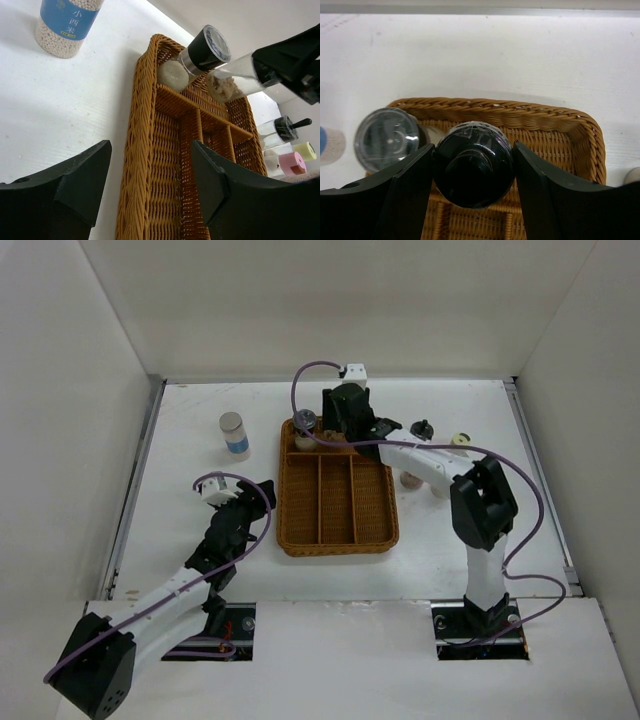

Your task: Organize the condiment bottles

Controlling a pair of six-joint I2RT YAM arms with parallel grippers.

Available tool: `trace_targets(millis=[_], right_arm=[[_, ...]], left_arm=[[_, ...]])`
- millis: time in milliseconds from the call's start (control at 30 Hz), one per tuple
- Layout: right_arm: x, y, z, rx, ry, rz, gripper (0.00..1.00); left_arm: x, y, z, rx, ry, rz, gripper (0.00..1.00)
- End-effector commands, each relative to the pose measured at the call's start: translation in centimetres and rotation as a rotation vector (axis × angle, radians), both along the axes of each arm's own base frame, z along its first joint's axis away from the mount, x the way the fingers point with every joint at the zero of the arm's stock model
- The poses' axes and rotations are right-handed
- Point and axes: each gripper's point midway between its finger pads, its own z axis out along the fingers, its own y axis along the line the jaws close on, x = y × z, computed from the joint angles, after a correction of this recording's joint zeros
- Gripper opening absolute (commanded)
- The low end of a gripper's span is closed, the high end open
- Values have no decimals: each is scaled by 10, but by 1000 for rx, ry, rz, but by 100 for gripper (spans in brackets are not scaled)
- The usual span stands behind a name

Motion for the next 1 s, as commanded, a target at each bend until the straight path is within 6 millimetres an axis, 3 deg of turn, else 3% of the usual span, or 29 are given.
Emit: trace_targets(millis=[0, 133, 267, 500, 600, 767, 867, 967], right_arm=[[21, 9, 38, 82, -109, -11, 54], [22, 11, 9, 45, -60, -12, 56], [22, 11, -15, 15, -18, -20, 65], [16, 8, -36, 5, 35, -33, 78], [14, 6, -20, 20, 6, -31, 87], [2, -10, 44, 77, -84, -30, 92], [-3, -37, 80, 100, -143, -58, 92], [-7, -78, 91, 89, -168, -127, 91]], left_arm=[[2, -2, 7, -30, -33, -6, 63], [2, -4, 8, -32, -37, -12, 63], [2, -4, 7, -34, -35, -15, 63], [2, -4, 9, -36, -42, -15, 63], [2, -3, 7, -31, -38, -7, 63], [2, -4, 8, -29, -40, -12, 63], [3, -3, 7, -32, -33, -12, 63], [2, -4, 10, -35, -42, -15, 63]])
